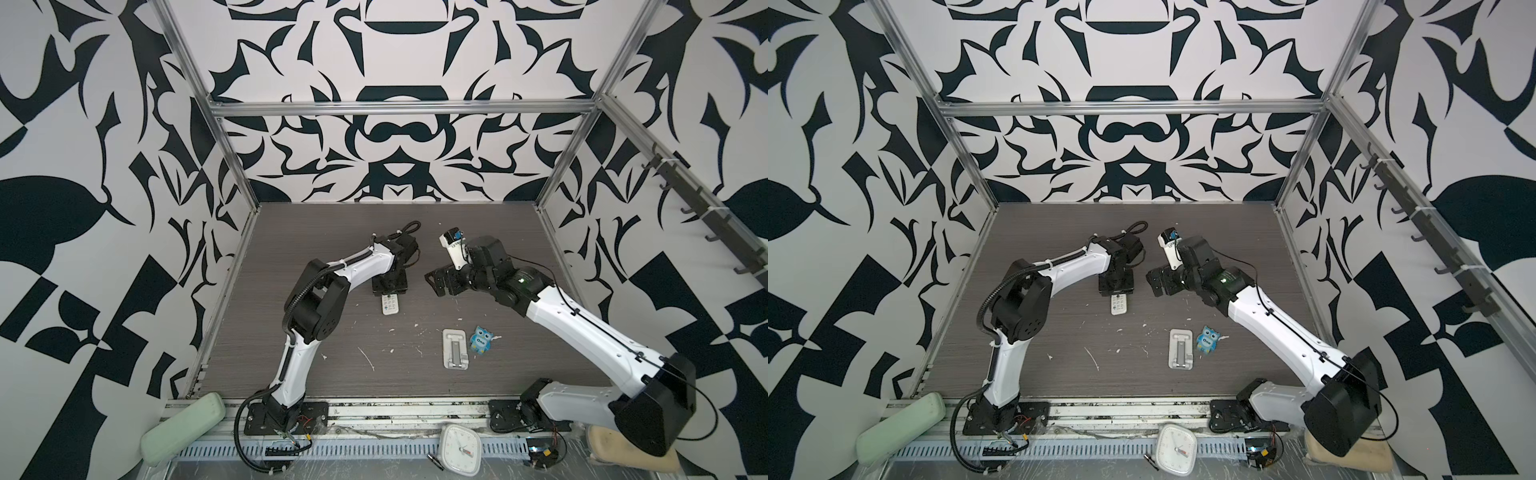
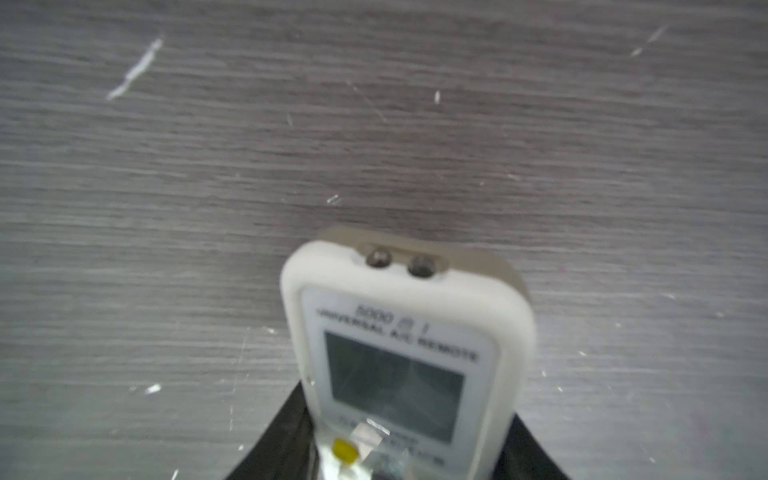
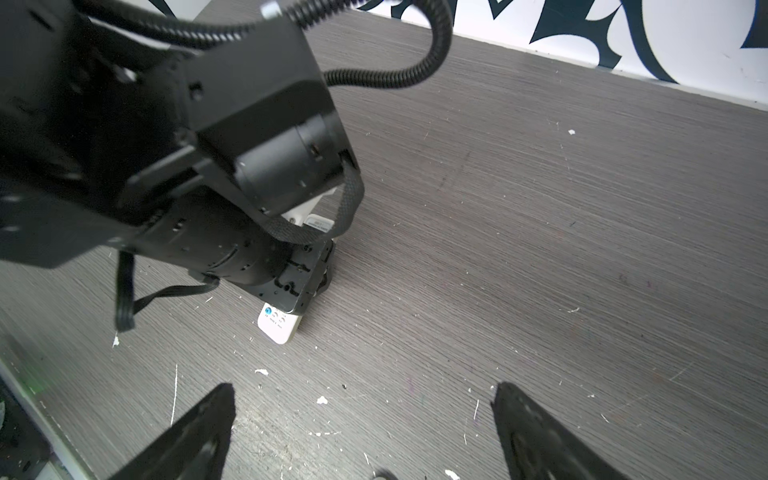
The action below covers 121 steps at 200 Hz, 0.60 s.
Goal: Load the batteries into the remote control
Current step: 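Set the remote face up on the table with the left gripper while right withdraws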
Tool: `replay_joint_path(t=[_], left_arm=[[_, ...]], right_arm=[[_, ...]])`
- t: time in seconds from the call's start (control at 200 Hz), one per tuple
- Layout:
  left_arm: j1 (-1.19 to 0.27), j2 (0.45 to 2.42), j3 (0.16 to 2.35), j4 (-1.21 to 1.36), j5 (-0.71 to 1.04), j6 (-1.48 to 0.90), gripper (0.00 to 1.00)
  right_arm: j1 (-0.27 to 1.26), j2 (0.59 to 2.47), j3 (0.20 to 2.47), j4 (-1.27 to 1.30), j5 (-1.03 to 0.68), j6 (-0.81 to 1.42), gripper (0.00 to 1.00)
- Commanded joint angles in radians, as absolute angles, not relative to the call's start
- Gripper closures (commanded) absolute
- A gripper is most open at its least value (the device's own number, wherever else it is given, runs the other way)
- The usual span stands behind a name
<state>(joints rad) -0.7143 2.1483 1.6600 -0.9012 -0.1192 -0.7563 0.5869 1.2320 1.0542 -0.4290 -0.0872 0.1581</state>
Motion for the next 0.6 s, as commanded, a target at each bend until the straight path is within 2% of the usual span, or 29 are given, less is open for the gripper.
replay_joint_path(t=[0.0, 0.27, 0.4, 0.6], left_arm=[[-0.721, 2.173, 1.65, -0.927, -0.123, -0.776, 0.71], [-0.732, 2.177, 1.601, -0.873, -0.098, -0.798, 0.56], [-0.736, 2.167, 1.595, -0.861, -0.095, -0.798, 0.44], [-0.736, 2.129, 1.588, -0.85, -0.102, -0.801, 0.37]], right_arm=[[0.588, 1.221, 1.06, -0.403, -0.077, 0.153, 0.0], [0.588, 1.226, 1.069, -0.404, -0.066, 0.15, 0.01], [0.589, 1.236, 1.081, -0.402, -0.063, 0.146, 0.0], [0.588, 1.264, 1.121, -0.407, -0.048, 0.127, 0.01]])
